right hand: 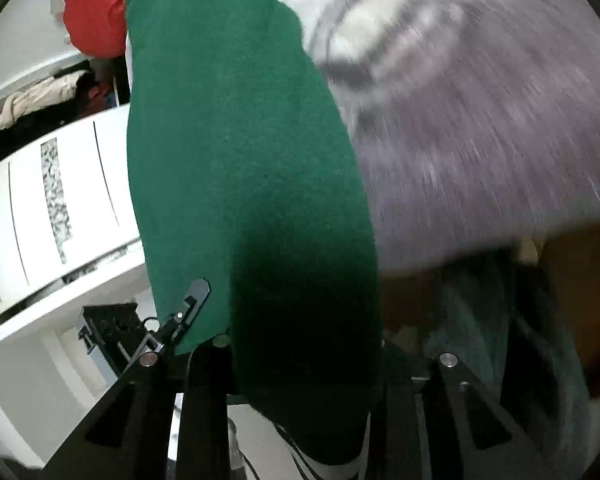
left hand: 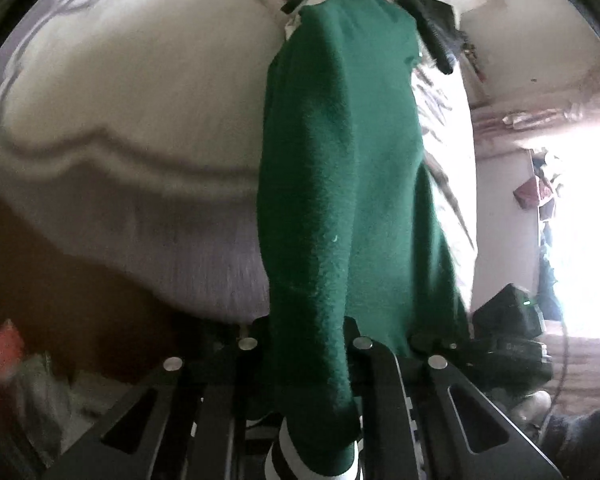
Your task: Fold large clothes
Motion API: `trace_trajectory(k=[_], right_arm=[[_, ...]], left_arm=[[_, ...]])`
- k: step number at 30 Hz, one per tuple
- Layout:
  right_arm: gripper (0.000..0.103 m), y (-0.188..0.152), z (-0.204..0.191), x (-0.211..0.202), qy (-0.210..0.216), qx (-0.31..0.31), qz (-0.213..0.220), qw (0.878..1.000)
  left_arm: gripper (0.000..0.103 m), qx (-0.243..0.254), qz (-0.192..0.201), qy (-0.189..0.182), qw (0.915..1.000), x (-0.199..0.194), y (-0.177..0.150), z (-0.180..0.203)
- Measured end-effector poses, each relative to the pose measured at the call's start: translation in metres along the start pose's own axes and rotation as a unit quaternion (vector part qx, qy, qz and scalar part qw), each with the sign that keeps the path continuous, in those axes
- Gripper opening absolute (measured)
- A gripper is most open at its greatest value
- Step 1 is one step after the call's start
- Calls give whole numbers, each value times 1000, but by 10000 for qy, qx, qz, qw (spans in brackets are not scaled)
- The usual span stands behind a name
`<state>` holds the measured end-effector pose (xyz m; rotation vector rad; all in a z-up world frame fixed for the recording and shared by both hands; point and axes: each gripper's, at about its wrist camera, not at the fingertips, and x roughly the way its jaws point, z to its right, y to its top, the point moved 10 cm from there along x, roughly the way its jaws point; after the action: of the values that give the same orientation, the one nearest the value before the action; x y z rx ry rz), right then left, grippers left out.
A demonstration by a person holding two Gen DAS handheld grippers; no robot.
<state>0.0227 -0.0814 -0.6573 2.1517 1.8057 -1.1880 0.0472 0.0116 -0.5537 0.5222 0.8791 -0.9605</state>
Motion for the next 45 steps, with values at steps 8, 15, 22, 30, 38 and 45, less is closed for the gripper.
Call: trace_trajectory(k=[8,15,22,30,38,45], right_arm=[[30,-56,-26,-73,560,142,-352,9977],[30,59,-133,-115,1490,76,226,9885],[33,236,-186,-95,1506,710,551,9845],[78,344,-196,-83,1569,1348,315,9779],[80,347,-193,-111,1371,1151,702,9813],[81,349,-210,-161,1360,471,1404,9796]], left_arm=[[11,-698,336,-732,9943,-18,111,68],[12,-408,669,-1112,9907,-6,264,114],[14,-875,-107,-572,9945,88,389,91],[24,-1359,-1087,-644,9826,122,419,78],[80,-1751,-501,-1381,9735,65,424,98],[80,-415,558,-402,9968,29,450,115]])
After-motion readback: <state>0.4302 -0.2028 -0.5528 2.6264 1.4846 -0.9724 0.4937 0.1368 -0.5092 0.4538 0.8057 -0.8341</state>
